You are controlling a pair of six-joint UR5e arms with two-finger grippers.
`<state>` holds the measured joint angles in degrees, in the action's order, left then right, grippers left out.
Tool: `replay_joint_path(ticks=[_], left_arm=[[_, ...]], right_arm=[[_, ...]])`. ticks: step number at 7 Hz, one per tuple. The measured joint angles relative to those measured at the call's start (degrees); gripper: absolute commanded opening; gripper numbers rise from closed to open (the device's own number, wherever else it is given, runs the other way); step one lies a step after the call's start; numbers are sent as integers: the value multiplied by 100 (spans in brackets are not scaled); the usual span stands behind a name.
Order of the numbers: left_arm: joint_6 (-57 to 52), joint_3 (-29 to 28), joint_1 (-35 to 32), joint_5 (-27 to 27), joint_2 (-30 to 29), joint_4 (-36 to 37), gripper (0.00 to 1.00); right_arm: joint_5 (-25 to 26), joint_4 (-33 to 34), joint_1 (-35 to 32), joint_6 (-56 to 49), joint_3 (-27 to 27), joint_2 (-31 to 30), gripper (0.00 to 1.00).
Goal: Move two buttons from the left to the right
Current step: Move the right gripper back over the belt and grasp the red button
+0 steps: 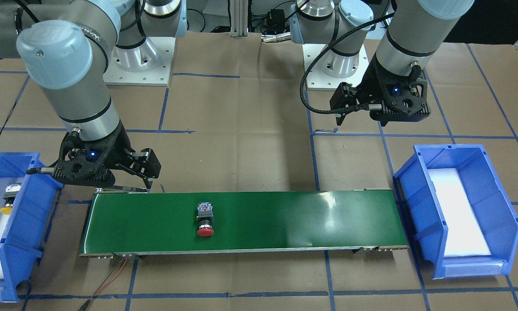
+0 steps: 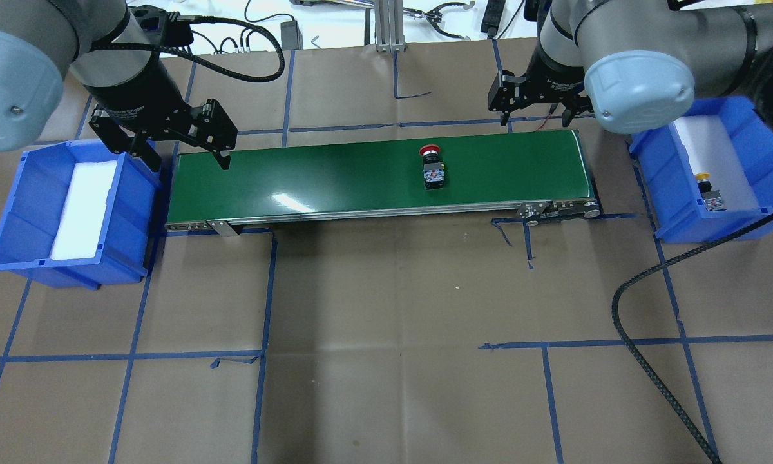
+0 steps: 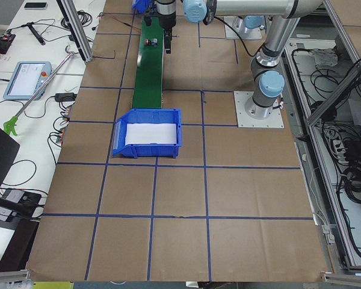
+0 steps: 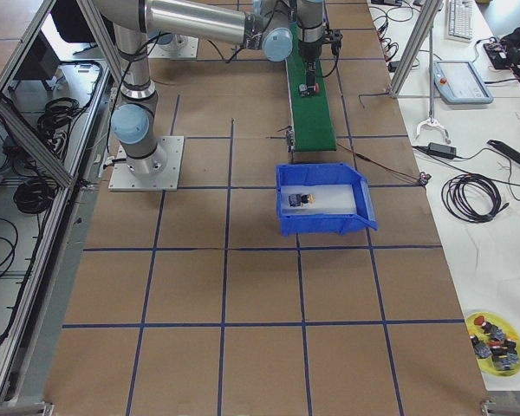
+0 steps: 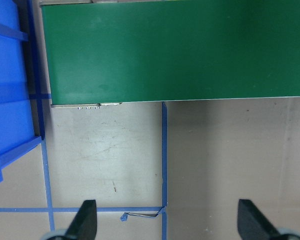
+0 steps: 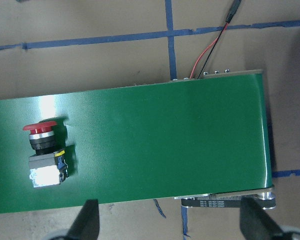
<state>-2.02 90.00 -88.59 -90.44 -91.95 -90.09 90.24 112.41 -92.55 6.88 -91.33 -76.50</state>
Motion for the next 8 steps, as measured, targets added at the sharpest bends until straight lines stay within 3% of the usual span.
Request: replay_joint_path(ticks=[6,8], left_arm=[[0,22,0,2,2,0,100],[0,29,0,0,5,-2,100]], right_arm=[[-312,356,0,-7,66,654,99],[-654,507,-3,-15,64,837,99]])
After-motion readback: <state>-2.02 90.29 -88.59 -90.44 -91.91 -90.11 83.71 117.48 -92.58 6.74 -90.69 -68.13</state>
